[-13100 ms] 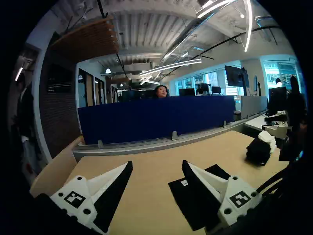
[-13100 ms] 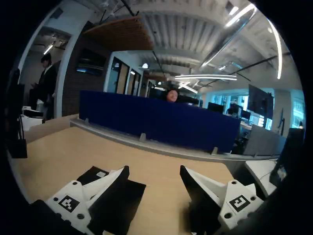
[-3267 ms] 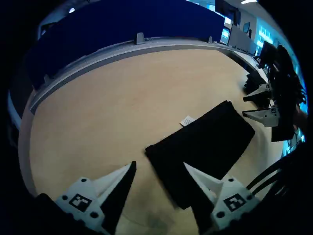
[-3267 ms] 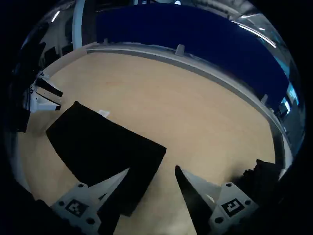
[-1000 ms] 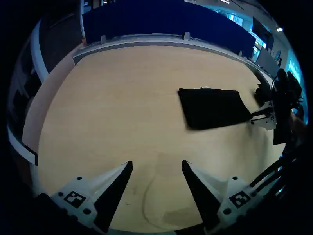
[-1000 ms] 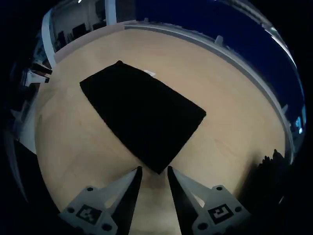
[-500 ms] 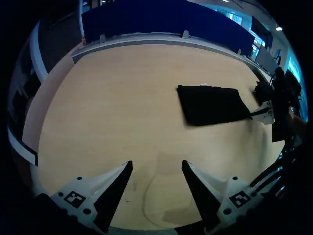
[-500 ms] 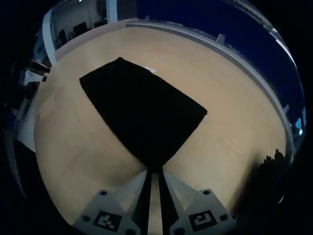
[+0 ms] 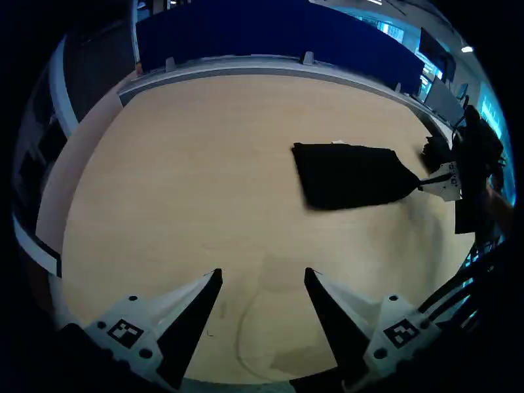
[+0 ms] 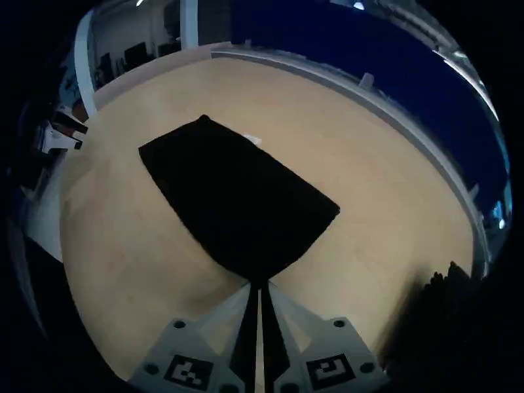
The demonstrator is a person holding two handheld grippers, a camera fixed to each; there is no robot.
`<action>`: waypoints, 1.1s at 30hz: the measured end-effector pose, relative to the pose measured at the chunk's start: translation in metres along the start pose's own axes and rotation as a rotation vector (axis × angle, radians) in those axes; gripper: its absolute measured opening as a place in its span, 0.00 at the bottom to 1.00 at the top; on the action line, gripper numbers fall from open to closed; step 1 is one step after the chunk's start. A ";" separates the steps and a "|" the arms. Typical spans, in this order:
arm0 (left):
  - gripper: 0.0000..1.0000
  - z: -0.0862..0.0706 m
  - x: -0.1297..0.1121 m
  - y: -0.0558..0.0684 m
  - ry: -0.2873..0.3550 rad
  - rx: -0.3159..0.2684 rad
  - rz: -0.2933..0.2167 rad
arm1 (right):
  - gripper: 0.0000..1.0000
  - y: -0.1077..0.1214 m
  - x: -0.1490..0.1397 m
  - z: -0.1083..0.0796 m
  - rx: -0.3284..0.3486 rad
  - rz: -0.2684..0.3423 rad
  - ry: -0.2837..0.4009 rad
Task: Fold towel
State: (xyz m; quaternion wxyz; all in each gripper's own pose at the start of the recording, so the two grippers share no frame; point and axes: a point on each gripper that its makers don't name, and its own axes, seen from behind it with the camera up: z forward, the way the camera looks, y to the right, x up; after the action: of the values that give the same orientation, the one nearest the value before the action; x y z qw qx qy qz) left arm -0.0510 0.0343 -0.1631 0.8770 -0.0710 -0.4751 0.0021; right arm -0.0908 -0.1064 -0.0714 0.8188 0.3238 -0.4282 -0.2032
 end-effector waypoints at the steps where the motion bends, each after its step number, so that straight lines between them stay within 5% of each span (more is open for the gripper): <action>1: 0.93 -0.001 0.000 0.000 0.001 -0.001 -0.002 | 0.03 0.000 0.005 -0.003 -0.003 -0.008 0.007; 17: 0.93 -0.017 -0.002 0.002 0.009 -0.011 -0.009 | 0.03 -0.010 0.099 -0.031 -0.014 -0.184 0.102; 26: 0.93 -0.030 -0.004 -0.004 0.025 0.018 0.021 | 0.03 -0.026 0.125 -0.016 0.022 -0.257 0.111; 33: 0.93 -0.042 -0.007 -0.004 0.048 0.028 -0.010 | 0.03 -0.058 0.153 0.004 0.073 -0.338 0.126</action>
State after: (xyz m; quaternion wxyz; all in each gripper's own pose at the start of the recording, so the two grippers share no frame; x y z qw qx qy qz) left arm -0.0199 0.0245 -0.1909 0.8892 -0.0562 -0.4541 0.0027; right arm -0.0130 -0.2419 -0.0230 0.7860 0.4326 -0.3227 -0.3016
